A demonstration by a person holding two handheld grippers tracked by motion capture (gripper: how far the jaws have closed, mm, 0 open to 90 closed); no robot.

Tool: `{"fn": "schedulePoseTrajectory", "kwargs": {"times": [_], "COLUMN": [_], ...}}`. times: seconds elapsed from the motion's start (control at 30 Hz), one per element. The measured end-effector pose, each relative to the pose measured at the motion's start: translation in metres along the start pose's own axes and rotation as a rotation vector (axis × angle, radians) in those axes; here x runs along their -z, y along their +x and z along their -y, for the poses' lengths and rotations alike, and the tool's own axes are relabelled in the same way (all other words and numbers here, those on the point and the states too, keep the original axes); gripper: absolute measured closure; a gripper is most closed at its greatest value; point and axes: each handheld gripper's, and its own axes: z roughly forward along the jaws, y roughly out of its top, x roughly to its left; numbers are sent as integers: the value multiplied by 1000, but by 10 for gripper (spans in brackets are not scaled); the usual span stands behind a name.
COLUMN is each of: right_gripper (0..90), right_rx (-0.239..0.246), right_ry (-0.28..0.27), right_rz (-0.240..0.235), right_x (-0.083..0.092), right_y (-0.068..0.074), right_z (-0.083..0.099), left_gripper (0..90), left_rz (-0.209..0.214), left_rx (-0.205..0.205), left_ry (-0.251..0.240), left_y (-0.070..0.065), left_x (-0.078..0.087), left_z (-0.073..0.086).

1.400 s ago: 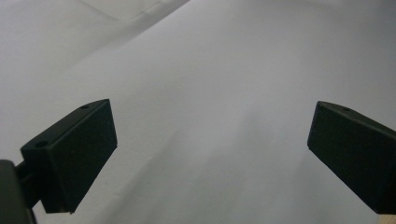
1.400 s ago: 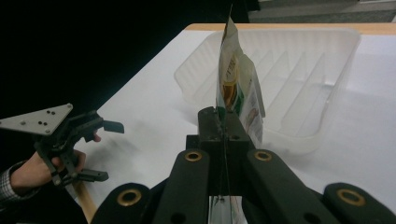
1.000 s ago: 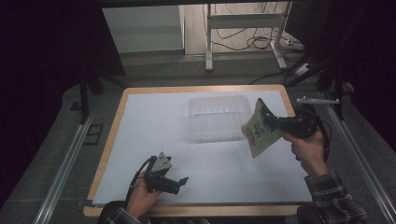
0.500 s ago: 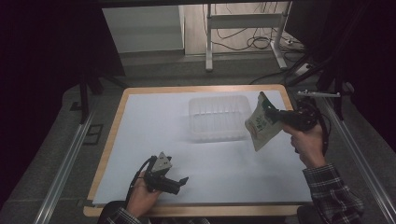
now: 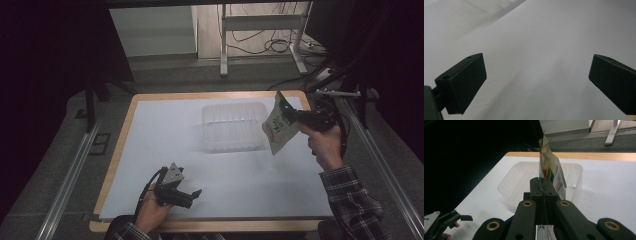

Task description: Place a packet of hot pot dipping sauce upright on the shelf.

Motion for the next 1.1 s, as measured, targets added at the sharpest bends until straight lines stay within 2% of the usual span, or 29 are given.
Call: {"fn": "schedulePoseTrajectory", "kwargs": {"times": [0.47, 1.1], "right_gripper": [891, 891], "right_rx": [-27, -60], "right_ry": [-19, -57], "right_rz": [15, 73], "right_x": [-23, -47], "right_y": [-3, -14], "right_z": [-16, -30], "left_gripper": [11, 11], "left_rz": [-2, -1], "left_rx": [-2, 1], "left_ry": [-4, -10], "left_y": [0, -1], "left_x": [1, 0], "left_z": [0, 0]}}
